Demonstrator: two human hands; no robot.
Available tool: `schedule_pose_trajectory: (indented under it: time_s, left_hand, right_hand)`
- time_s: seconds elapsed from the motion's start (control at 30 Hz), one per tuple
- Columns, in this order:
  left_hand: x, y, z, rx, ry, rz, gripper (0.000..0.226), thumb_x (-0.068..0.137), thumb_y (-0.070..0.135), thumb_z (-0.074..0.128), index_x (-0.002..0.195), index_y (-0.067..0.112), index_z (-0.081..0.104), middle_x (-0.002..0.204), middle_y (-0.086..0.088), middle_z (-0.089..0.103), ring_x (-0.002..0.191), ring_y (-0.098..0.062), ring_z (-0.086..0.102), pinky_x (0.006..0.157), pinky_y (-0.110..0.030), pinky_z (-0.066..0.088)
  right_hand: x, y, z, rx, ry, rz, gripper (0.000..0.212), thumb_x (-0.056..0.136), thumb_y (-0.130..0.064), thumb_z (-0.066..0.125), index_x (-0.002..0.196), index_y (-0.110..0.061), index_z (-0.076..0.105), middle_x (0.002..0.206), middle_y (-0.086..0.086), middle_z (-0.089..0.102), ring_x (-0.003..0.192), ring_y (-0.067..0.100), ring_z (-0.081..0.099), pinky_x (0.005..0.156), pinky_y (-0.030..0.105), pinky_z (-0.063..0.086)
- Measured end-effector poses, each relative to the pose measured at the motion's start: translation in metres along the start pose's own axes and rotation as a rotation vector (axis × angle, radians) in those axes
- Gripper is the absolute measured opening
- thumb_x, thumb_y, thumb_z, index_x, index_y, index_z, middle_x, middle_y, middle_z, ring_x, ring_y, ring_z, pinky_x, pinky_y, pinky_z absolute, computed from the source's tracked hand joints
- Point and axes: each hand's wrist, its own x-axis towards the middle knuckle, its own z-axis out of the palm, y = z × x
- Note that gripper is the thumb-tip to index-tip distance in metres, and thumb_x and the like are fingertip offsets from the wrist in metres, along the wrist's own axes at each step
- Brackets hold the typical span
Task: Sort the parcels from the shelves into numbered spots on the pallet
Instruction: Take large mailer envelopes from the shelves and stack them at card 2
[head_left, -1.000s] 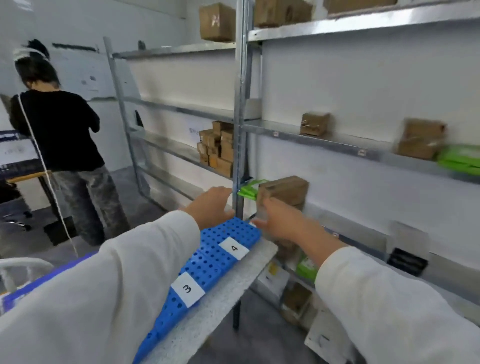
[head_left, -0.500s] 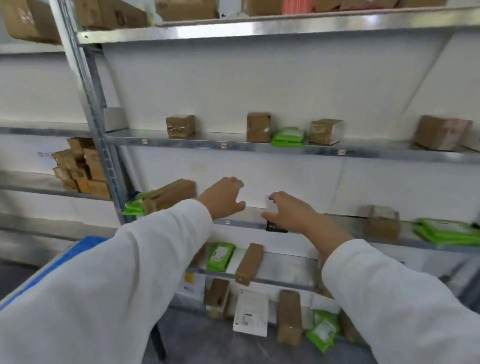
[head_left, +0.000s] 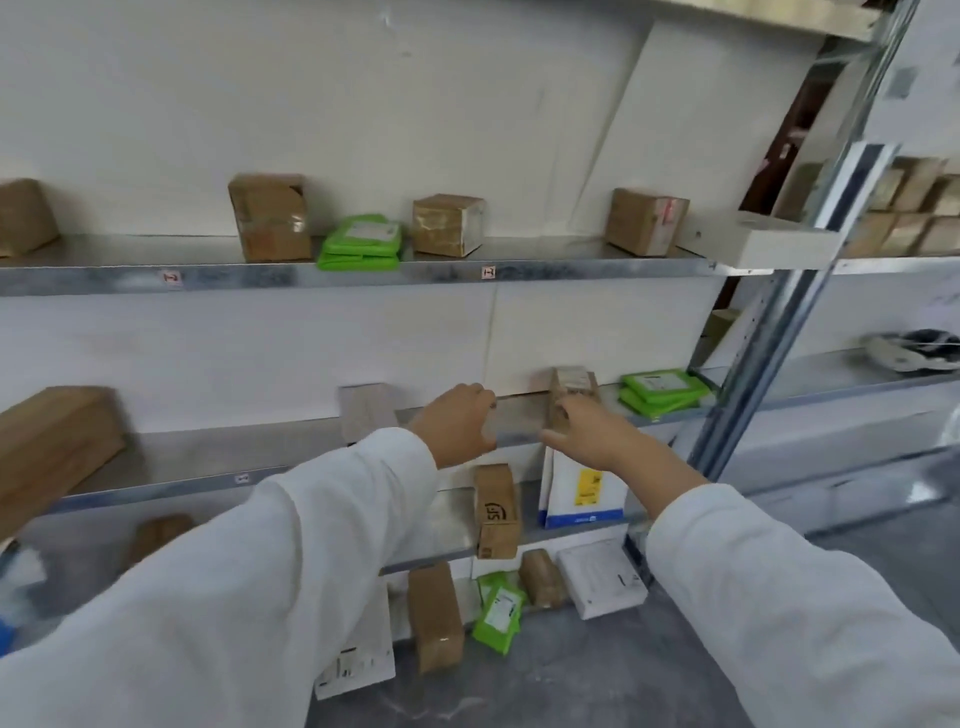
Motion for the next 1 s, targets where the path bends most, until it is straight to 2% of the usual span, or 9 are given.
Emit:
schedule_pose_trajectory:
  time_s: [0.1, 0.27, 0.4, 0.5, 0.6, 0.73, 1.0]
  left_hand:
    - [0.028, -0.005, 0.034, -0.010, -0.102, 0.005, 0.044, 0.092, 0.032, 0.057, 0.131, 0.013, 0.049, 0.129, -0.006, 0.051, 0.114, -0.023, 0.050, 0.094, -0.034, 0.045]
    - [0.081, -0.003, 0.069, -0.074, -0.180, 0.015, 0.023, 0.093, 0.028, 0.054, 0.112, 0.015, 0.055, 0.113, -0.005, 0.059, 0.089, -0.017, 0.052, 0.074, -0.026, 0.041]
    - [0.122, 0.002, 0.092, -0.101, -0.207, 0.074, 0.028, 0.095, 0.029, 0.053, 0.120, 0.016, 0.053, 0.113, -0.002, 0.058, 0.095, -0.018, 0.057, 0.080, -0.026, 0.046]
    - [0.150, 0.000, 0.116, -0.096, -0.247, 0.126, 0.026, 0.091, 0.036, 0.051, 0.114, 0.023, 0.053, 0.109, 0.000, 0.063, 0.085, -0.015, 0.060, 0.079, -0.033, 0.055]
    - [0.167, 0.004, 0.132, -0.058, -0.295, 0.153, 0.033, 0.091, 0.034, 0.052, 0.120, 0.016, 0.053, 0.116, -0.004, 0.060, 0.097, -0.021, 0.059, 0.086, -0.039, 0.054]
    - [0.192, 0.022, 0.151, -0.086, -0.302, 0.198, 0.047, 0.096, 0.034, 0.049, 0.135, 0.009, 0.044, 0.134, -0.008, 0.049, 0.119, -0.024, 0.051, 0.096, -0.038, 0.046]
    - [0.263, 0.068, 0.203, -0.125, -0.336, 0.137, 0.048, 0.094, 0.032, 0.054, 0.135, 0.011, 0.043, 0.137, -0.007, 0.048, 0.122, -0.023, 0.048, 0.099, -0.038, 0.046]
  right_hand:
    - [0.017, 0.022, 0.013, 0.015, -0.056, 0.079, 0.060, 0.093, -0.047, 0.052, 0.139, -0.011, 0.038, 0.140, 0.011, 0.045, 0.123, 0.028, 0.048, 0.101, 0.040, 0.043]
    - [0.049, 0.048, 0.031, 0.032, -0.095, 0.137, 0.065, 0.093, -0.047, 0.051, 0.145, -0.017, 0.029, 0.148, 0.006, 0.038, 0.129, 0.025, 0.045, 0.103, 0.038, 0.040]
    - [0.081, 0.068, 0.040, -0.018, -0.111, 0.208, 0.063, 0.093, -0.047, 0.051, 0.144, -0.014, 0.033, 0.148, 0.005, 0.038, 0.131, 0.024, 0.043, 0.104, 0.035, 0.037]
    - [0.098, 0.085, 0.052, 0.005, -0.124, 0.262, 0.065, 0.093, -0.048, 0.051, 0.145, -0.014, 0.033, 0.147, 0.004, 0.039, 0.130, 0.023, 0.043, 0.106, 0.037, 0.037]
    - [0.104, 0.104, 0.065, 0.005, -0.155, 0.298, 0.065, 0.092, -0.049, 0.052, 0.144, -0.015, 0.034, 0.146, 0.003, 0.041, 0.127, 0.023, 0.047, 0.103, 0.038, 0.040]
    - [0.115, 0.139, 0.071, 0.015, -0.154, 0.335, 0.061, 0.092, -0.048, 0.051, 0.142, -0.016, 0.037, 0.143, 0.004, 0.043, 0.127, 0.022, 0.046, 0.101, 0.036, 0.041]
    - [0.153, 0.233, 0.068, 0.035, -0.182, 0.301, 0.066, 0.092, -0.050, 0.051, 0.145, -0.016, 0.033, 0.147, 0.002, 0.039, 0.130, 0.021, 0.044, 0.104, 0.038, 0.039]
